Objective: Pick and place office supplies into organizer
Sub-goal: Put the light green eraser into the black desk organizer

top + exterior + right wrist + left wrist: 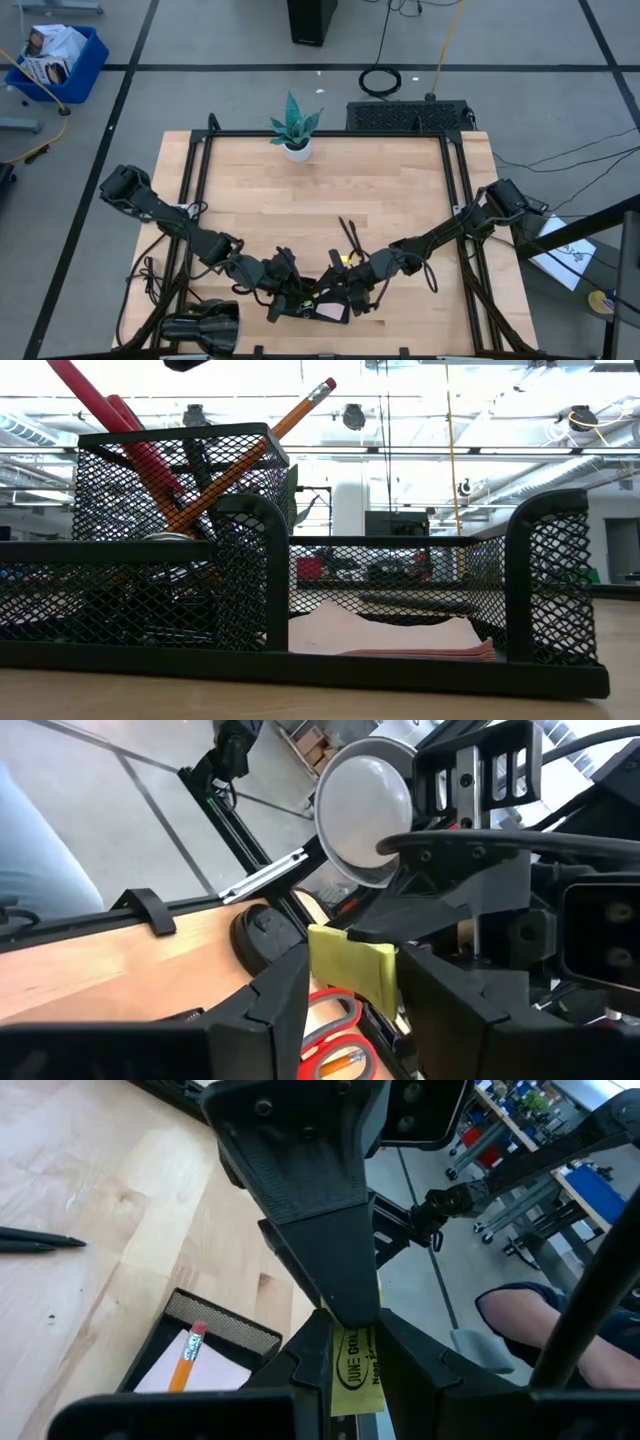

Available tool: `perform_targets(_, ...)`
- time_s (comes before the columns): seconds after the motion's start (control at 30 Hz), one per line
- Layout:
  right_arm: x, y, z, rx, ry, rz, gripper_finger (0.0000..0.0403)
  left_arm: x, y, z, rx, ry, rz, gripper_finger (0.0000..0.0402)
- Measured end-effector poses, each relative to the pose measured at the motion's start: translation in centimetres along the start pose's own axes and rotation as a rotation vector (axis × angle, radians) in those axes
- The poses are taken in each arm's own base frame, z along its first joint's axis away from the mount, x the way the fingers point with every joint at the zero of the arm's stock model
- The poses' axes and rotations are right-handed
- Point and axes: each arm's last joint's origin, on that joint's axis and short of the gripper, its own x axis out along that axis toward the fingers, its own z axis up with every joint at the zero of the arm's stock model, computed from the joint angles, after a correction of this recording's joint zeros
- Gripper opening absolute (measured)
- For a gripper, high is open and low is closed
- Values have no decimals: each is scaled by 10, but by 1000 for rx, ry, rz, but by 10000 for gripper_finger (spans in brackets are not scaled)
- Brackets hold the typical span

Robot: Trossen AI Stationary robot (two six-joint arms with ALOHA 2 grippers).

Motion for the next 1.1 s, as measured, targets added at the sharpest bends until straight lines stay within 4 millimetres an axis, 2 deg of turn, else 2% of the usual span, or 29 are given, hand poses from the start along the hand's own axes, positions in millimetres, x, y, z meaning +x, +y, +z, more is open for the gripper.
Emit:
perform_targets(0.3, 0, 0, 0, -9, -2, -4, 115, 0, 0, -1, 1, 4, 4, 65)
perform_targets(0.67, 0, -1, 2, 35, -18, -18, 17, 0, 0, 0, 14, 4, 0, 65)
perform_targets(0.83, 0, -1, 2, 56, -13, -20, 19, 0, 0, 0, 4, -6, 12, 66)
perform_targets(0.97, 0, 1, 2, 87, 30, -49, 33, 0, 0, -1, 7, -11, 24, 89)
perform_targets(1.1, -1, 6, 6, 36, 85, -82, 22, 0, 1, 0, 14, -20, 34, 145)
